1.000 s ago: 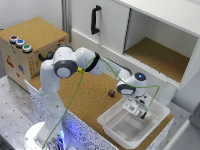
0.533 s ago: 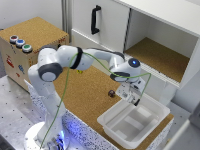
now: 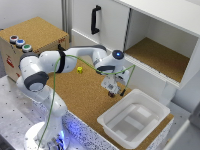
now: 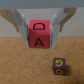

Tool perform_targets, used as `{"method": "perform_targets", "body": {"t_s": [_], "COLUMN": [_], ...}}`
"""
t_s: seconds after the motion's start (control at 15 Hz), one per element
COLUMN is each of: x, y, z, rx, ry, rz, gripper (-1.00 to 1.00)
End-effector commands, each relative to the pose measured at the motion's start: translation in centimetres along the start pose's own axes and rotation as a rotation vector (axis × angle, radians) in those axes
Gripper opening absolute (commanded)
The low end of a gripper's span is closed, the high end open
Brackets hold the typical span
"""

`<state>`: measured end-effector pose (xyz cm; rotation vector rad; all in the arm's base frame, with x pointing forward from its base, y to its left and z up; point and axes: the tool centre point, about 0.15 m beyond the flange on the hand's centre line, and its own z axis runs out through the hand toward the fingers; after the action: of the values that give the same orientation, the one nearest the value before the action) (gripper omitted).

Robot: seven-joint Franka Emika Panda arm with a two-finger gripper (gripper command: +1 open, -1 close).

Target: Put the pink block on the table

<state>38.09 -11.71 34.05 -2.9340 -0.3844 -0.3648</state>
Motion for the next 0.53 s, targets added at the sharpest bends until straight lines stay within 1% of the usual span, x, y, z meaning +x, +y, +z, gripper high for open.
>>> {"method": "perform_targets", "body": {"t_s": [0.0,0.07,0.13,0.27,0.33,0.47], "x": [1.2,1.5,1.7,1.8,1.9,1.8], "y": [-6.5,-7.2,-8.3,-8.6,-8.4,-8.7], "z": [7.4,8.4,9.8,12.0,13.0,14.5], "rx": [-0.167,-0.160,-0.185,-0.237,-0.234,-0.258], "ry": [-0.033,-0.038,-0.034,-0.039,-0.063,-0.090], "rz": [-0.014,-0.015,-0.025,0.016,0.051,0.057], "gripper": [-1.00,-1.00,-1.00,-1.00,-1.00,-1.00]}}
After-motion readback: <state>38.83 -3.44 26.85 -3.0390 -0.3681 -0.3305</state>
